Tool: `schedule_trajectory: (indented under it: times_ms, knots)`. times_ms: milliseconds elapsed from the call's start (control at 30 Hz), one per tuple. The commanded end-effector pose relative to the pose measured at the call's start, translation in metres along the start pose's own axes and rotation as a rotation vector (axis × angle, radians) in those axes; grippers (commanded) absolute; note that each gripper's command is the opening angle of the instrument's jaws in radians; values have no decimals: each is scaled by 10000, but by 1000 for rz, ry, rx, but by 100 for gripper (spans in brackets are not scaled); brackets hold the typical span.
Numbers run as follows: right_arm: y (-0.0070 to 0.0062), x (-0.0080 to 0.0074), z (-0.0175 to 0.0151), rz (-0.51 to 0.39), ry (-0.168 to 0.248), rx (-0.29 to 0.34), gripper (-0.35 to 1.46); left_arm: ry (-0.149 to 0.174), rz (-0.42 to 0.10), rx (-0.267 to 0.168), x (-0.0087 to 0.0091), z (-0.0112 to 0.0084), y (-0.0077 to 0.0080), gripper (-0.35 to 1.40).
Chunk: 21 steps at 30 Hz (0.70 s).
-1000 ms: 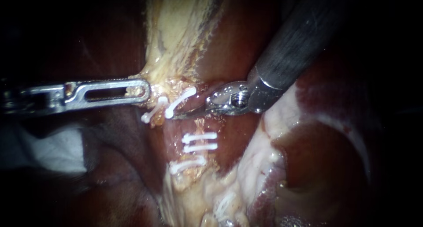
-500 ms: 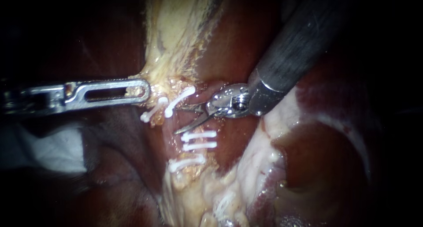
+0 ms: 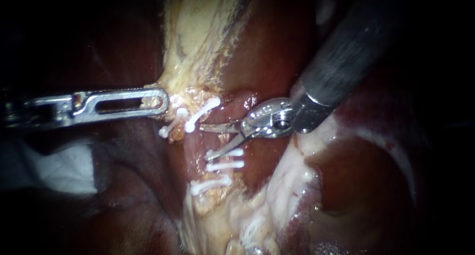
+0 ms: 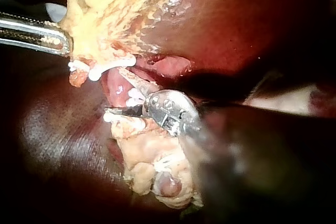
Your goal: Go back from the cut right tube
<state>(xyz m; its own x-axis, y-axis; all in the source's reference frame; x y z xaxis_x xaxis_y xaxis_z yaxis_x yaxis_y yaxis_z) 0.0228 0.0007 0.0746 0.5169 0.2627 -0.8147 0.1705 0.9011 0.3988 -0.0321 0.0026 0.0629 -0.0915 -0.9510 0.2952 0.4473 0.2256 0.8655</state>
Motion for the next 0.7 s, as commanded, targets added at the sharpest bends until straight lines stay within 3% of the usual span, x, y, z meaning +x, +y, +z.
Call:
schedule_trajectory:
  times_ms: [33,233,500,700]
  knots:
    - [-2,0,-5,-32,1,-12,143,1,0,1,0,0,1,-35]
    - [-18,1,-42,-135,-1,-57,143,1,0,1,0,-1,2,-35]
    - [-42,-12,-96,-122,-13,-85,143,1,0,1,0,0,3,-35]
    - [-45,-6,-142,-121,-9,-118,143,1,0,1,-1,0,3,-35]
